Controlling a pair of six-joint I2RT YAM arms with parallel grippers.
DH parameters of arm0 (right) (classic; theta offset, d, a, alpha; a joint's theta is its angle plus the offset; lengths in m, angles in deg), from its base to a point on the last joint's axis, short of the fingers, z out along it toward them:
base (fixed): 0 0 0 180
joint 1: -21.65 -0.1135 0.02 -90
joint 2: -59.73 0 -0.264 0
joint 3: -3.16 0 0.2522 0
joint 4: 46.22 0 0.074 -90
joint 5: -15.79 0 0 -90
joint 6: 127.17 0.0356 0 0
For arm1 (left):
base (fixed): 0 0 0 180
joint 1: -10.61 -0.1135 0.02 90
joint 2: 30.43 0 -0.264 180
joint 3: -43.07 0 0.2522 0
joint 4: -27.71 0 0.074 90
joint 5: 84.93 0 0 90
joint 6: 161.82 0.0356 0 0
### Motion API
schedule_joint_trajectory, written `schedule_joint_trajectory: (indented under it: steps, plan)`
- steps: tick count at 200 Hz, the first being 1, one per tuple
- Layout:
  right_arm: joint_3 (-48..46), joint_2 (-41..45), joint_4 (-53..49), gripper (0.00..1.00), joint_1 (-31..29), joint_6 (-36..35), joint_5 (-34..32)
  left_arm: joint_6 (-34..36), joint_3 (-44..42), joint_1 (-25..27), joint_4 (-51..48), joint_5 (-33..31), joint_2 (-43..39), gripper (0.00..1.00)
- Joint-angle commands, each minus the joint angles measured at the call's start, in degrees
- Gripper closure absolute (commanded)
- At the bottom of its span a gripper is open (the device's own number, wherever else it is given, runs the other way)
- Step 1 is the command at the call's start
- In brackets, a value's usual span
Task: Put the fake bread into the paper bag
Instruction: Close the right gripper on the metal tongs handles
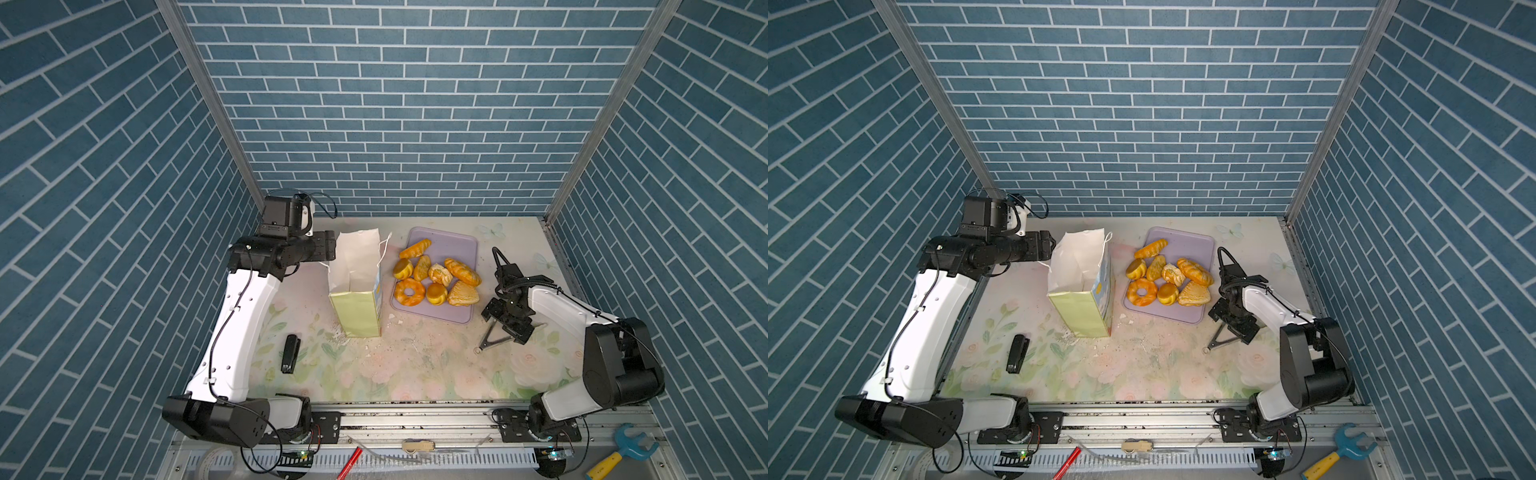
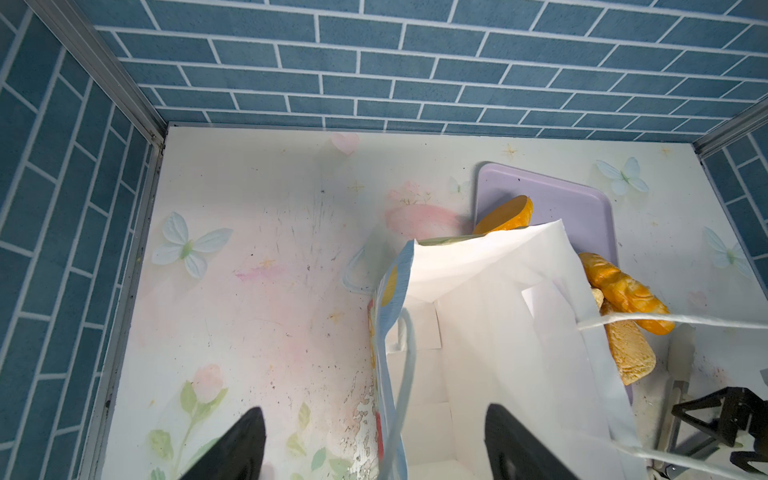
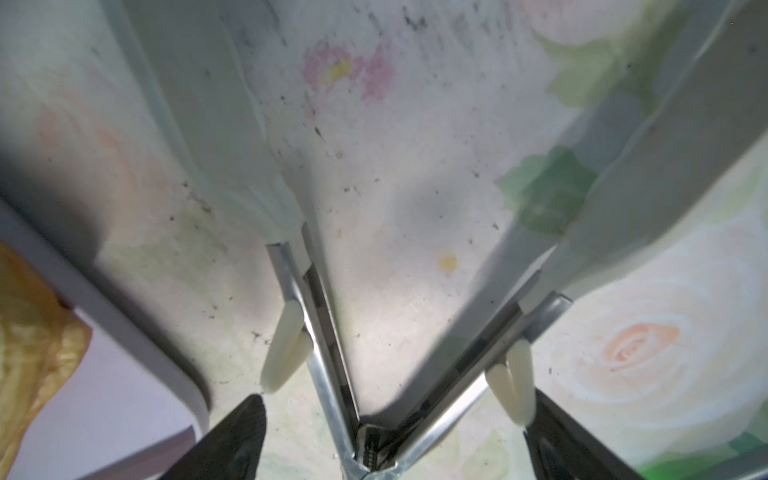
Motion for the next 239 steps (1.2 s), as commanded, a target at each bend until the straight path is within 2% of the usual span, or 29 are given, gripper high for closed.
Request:
schedule_joint_trajectory:
  steps: [1,28,59,93,132,159,188,211,239]
  plan:
    - [-1.02,-1.79,1.27,0.07,0.56,-0.22,0.18,0.6,1.13,-0.19,-1.43,-0.39,0.0,0.16]
    - [-1.82,-2.37,2.82,0.15,1.47,-1.76,-0.03,0.25,0.9,-0.56,-1.77,-0.38,-0.22,0.16]
    - [-0.81,-1.48,2.41,0.25,1.71,-6.43,-3.54,-0.58,1.43,-1.56,-1.65,0.55,-0.35,0.16]
    - [3.05,-3.48,0.41,0.37,3.09,-15.56,-6.33,-1.68,1.48,-2.45,-1.0,2.17,-0.43,0.16]
    - [8.0,-7.41,-0.43,0.4,5.76,-26.36,-5.75,-2.05,0.79,-2.7,-0.99,2.21,-1.31,0.16]
    - [11.43,-10.5,-0.7,0.4,6.21,-34.45,-5.61,-2.22,0.01,-2.93,-1.0,2.23,-1.84,0.16]
    - [14.33,-13.8,-1.83,0.4,6.48,-39.93,-7.97,-2.5,0.0,-2.98,-0.82,2.48,-1.93,0.16]
    - [14.66,-13.83,-0.69,0.25,6.59,-41.46,-8.25,-2.49,0.13,-2.98,-0.89,2.54,-2.02,0.16]
    - [14.98,-13.2,-2.46,0.16,6.54,-38.16,-10.07,-2.55,-0.07,-2.98,-0.75,2.78,-2.24,0.16]
